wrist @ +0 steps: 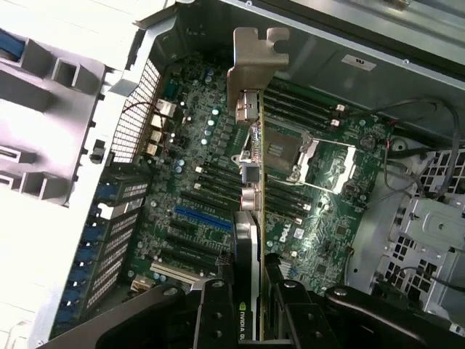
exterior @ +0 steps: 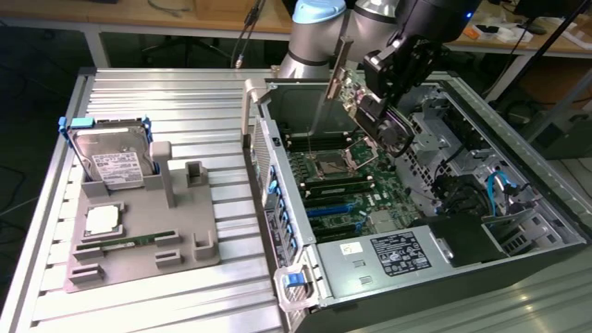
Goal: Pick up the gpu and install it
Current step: 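Insert the gpu into the slot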
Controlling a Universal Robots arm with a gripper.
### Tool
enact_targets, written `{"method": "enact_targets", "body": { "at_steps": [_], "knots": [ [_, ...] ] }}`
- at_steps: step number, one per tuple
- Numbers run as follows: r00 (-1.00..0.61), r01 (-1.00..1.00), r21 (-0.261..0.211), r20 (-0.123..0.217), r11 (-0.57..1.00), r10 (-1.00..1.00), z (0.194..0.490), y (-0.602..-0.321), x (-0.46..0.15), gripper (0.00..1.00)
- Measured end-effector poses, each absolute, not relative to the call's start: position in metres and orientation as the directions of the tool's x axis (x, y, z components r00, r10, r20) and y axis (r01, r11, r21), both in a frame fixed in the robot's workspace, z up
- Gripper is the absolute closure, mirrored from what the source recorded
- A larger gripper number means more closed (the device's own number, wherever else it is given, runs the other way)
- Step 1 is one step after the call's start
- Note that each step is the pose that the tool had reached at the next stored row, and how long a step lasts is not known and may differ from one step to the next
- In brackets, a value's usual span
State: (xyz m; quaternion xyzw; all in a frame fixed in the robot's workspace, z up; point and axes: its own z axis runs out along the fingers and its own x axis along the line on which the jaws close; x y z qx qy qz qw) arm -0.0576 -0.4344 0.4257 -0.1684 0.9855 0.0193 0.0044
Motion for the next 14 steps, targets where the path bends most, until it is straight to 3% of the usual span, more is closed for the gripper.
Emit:
{"method": "enact_targets", "body": {
  "at_steps": [14],
  "knots": [
    [-0.915,-0.403,0.037,-0.015,0.914,-0.403,0.4252,-0.4341,-0.0576,0.73]
  ]
}}
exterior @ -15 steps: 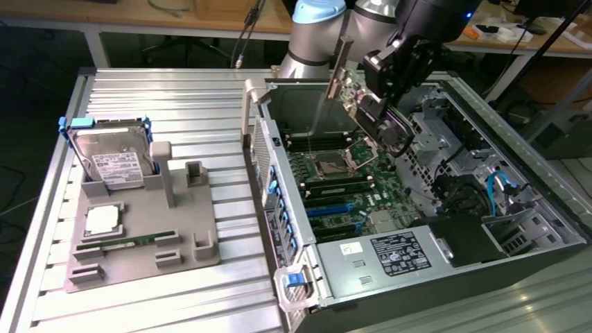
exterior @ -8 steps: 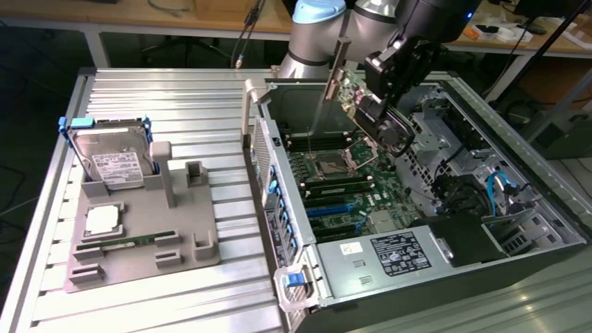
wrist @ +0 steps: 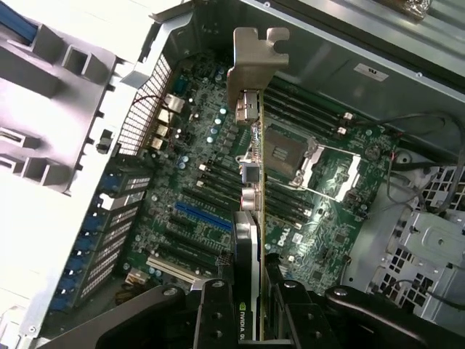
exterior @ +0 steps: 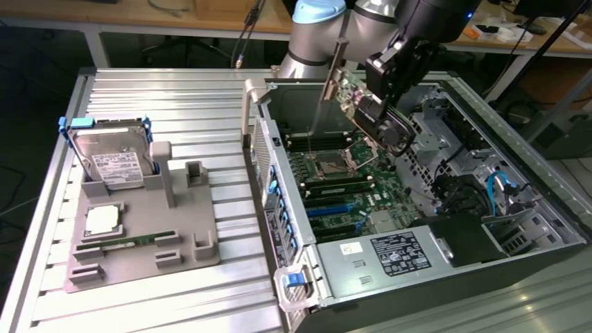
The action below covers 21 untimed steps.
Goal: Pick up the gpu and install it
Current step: 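Insert the gpu into the slot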
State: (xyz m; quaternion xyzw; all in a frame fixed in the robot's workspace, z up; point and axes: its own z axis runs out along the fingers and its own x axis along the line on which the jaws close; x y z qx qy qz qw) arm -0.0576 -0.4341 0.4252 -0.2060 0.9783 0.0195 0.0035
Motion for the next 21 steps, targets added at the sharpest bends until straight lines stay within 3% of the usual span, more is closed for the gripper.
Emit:
{"method": "enact_targets", "body": {
  "at_steps": [21],
  "knots": [
    [-0.816,-0.579,0.037,-0.014,0.815,-0.578,0.4242,-0.434,-0.0576,0.73]
  ]
}}
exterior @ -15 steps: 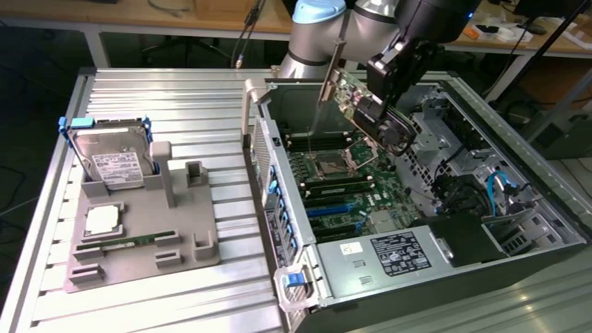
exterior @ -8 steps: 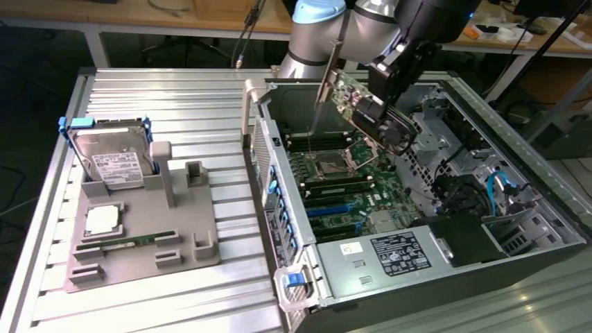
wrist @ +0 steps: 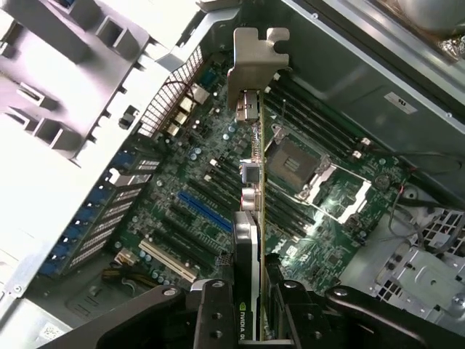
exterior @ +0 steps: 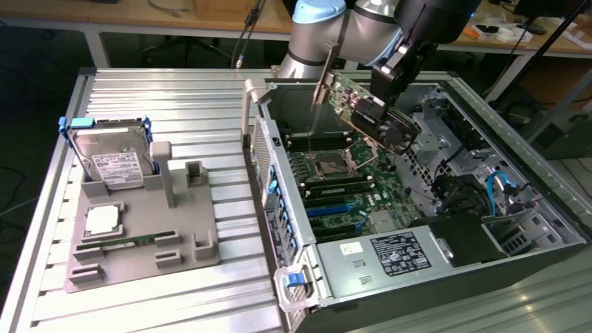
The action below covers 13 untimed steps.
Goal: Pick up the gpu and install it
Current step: 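Insert the gpu into the slot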
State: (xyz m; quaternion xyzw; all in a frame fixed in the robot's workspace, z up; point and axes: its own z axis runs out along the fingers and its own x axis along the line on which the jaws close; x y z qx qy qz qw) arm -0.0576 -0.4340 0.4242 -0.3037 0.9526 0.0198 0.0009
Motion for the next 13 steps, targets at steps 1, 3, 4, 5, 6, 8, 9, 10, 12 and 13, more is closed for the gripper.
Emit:
{"method": "enact_targets", "body": {
  "at_steps": [1,3,4,5,6,8,9,10,12,13],
  "knots": [
    [-0.81,-0.586,0.037,-0.014,0.809,-0.586,0.4241,-0.434,-0.0576,0.73],
    [-0.799,-0.601,0.037,-0.014,0.798,-0.601,0.424,-0.434,-0.0575,0.73],
    [-0.793,-0.609,0.037,-0.014,0.792,-0.609,0.424,-0.434,-0.0576,0.73],
    [-0.788,-0.615,0.037,-0.014,0.787,-0.615,0.4239,-0.434,-0.0576,0.73],
    [-0.784,-0.621,0.037,-0.014,0.783,-0.621,0.4239,-0.434,-0.0576,0.73],
    [-0.774,-0.634,0.037,-0.014,0.773,-0.634,0.4239,-0.434,-0.0576,0.73],
    [-0.771,-0.637,0.037,-0.014,0.77,-0.637,0.4239,-0.434,-0.0576,0.73],
    [-0.771,-0.637,0.037,-0.014,0.77,-0.637,0.4239,-0.434,-0.0575,0.73],
    [-0.77,-0.637,0.037,-0.014,0.77,-0.637,0.4239,-0.4339,-0.0575,0.73],
    [-0.768,-0.641,0.037,-0.014,0.767,-0.641,0.4238,-0.4337,-0.0575,0.73]
  ]
}}
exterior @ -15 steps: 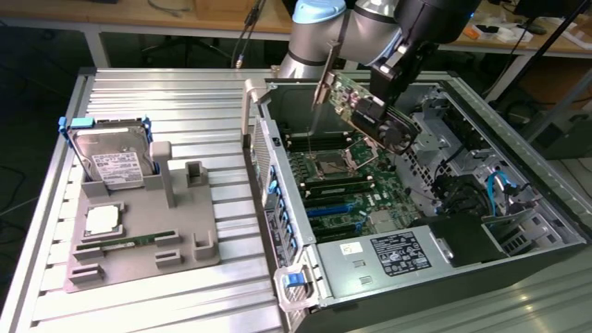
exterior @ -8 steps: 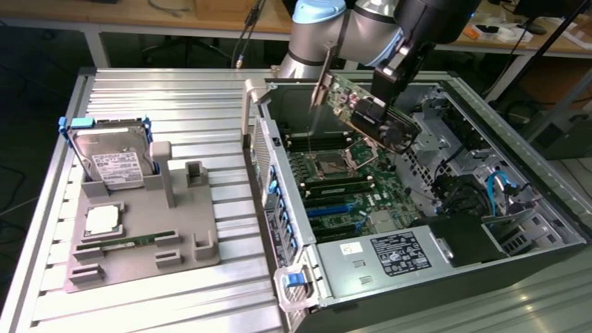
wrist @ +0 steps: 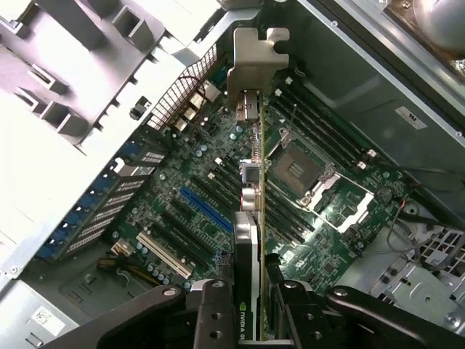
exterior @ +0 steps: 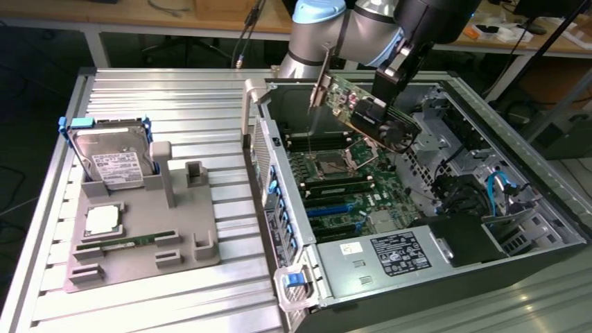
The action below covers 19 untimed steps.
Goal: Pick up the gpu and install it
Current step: 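Insert the gpu into the slot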
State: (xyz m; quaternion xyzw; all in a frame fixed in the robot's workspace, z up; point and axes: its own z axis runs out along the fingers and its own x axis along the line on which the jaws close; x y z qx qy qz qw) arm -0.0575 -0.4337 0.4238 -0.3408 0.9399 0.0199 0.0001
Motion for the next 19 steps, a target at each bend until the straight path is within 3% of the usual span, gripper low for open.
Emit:
{"method": "enact_targets", "body": {
  "at_steps": [19],
  "knots": [
    [-0.691,-0.723,0.039,-0.012,0.69,-0.723,0.4238,-0.4328,-0.0576,0.73]
  ]
}}
